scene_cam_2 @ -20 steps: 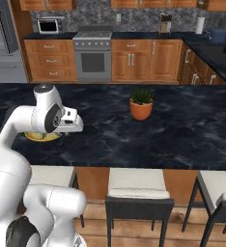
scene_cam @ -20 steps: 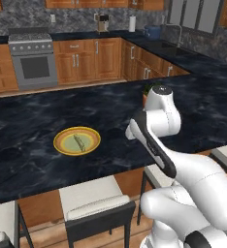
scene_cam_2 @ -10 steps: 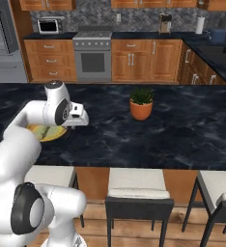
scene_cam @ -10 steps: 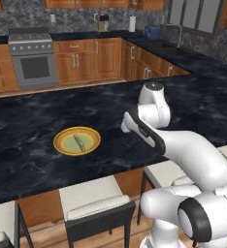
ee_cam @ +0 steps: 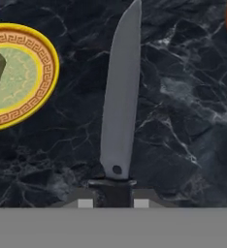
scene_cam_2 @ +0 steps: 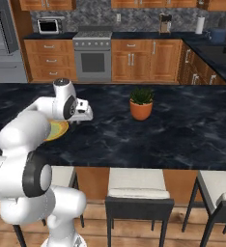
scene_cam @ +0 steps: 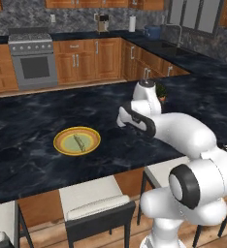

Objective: Retrieve the butter from the fridge and place it on a plate on the dining table. Then retrieve the butter knife by the fridge and place it near the plate.

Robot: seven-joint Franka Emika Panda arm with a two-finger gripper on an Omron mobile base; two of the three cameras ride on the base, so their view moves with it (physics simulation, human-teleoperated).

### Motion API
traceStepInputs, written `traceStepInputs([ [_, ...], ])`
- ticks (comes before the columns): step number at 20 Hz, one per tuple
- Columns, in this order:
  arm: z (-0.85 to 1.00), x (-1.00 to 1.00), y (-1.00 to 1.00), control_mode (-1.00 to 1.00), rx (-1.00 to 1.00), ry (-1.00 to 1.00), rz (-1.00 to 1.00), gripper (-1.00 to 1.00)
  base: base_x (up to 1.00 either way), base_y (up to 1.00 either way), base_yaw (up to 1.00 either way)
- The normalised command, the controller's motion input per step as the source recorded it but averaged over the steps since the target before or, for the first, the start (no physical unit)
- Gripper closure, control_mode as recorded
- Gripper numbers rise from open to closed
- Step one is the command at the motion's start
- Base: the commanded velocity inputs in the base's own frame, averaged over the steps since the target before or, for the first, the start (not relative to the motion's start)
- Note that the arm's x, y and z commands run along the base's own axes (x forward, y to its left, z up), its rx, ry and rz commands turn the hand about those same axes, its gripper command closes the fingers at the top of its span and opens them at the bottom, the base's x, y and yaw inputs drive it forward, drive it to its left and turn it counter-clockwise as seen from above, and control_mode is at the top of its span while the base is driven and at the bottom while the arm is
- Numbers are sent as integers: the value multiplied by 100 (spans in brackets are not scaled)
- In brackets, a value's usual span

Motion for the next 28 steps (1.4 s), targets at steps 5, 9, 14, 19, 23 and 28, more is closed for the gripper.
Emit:
traceStepInputs([
  [5, -2, 33, 0, -100, 7, 2, 1, 100, 0, 0, 0],
  [9, -1, 26, 7, -100, 3, 10, 0, 100, 0, 0, 0],
  [14, -17, 5, 20, -100, 0, 7, 0, 100, 0, 0, 0],
  [19, -26, 0, 25, -100, -1, 0, 0, 100, 0, 0, 0],
  [23, -28, 10, 2, -100, 0, 0, 0, 100, 0, 0, 0],
  [28, -42, 10, 1, -100, 0, 0, 0, 100, 0, 0, 0],
])
